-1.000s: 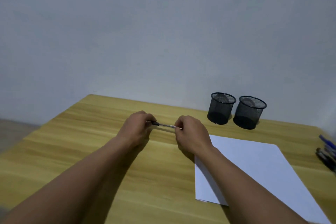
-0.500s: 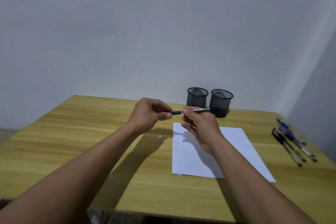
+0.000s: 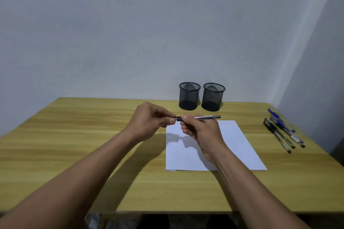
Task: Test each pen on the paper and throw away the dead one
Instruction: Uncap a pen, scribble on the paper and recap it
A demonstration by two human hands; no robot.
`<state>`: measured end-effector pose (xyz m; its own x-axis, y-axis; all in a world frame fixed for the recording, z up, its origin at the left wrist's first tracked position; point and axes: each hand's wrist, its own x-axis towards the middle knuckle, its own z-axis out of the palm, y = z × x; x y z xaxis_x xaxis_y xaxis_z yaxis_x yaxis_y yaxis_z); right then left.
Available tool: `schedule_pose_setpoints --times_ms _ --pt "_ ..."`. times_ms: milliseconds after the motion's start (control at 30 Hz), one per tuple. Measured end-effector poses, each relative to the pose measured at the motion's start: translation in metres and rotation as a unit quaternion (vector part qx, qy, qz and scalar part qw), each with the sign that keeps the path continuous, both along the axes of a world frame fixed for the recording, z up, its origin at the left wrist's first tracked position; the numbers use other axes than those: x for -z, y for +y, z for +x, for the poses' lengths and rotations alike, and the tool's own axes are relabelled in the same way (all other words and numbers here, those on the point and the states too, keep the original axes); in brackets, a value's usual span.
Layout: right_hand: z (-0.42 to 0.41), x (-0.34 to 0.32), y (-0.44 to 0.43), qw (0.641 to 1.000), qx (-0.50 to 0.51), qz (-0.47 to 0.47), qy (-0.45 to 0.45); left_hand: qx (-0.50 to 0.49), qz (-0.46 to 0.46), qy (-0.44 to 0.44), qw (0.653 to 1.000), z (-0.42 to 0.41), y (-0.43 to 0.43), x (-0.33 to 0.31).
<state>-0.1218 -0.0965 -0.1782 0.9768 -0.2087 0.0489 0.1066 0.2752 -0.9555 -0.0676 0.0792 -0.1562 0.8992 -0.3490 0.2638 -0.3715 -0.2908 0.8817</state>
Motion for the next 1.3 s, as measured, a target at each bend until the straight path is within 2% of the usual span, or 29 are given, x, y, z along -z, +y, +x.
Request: schedule_pose_setpoints --times_ms 100,200,300,367,533,767,900,967,1067,1300 --pt "0.003 0.009 0.003 0.999 0.019 0.037 0.016 -0.002 0.028 -0.009 1.0 0.001 0.006 0.007" --pt "0.004 0.014 -0.014 0.995 0.061 0.068 0.026 -0.082 0.059 -0.033 0.994 0.013 0.033 0.015" --pt "0.0 0.022 -0.023 0.998 0.017 -0.005 0.053 -0.122 0.14 -0.061 0.981 0.022 0.049 0.024" --pt "0.001 0.029 -0.016 0.997 -0.008 -0.042 0.068 -0.125 0.163 -0.058 0.977 0.027 0.042 0.033" --pt "0.005 0.035 -0.002 0.996 -0.022 -0.062 0.066 -0.152 0.231 -0.063 0.959 0.041 0.017 0.056" --pt "0.002 0.042 0.0 0.988 -0.016 -0.145 0.05 -0.178 0.239 -0.067 0.952 0.03 0.018 0.057" --pt "-0.003 0.039 0.002 0.976 -0.004 -0.217 0.029 -0.129 0.231 -0.083 0.961 -0.007 0.031 0.057" --pt "-0.006 0.036 0.003 0.964 0.01 -0.263 0.021 -0.078 0.298 -0.056 0.95 -0.027 0.034 0.063" --pt "-0.01 0.038 0.004 0.954 0.02 -0.299 0.017 -0.046 0.403 -0.043 0.913 -0.041 0.035 0.073" --pt "-0.012 0.047 0.008 0.944 0.011 -0.329 0.04 -0.053 0.4 -0.037 0.914 -0.043 0.033 0.075"
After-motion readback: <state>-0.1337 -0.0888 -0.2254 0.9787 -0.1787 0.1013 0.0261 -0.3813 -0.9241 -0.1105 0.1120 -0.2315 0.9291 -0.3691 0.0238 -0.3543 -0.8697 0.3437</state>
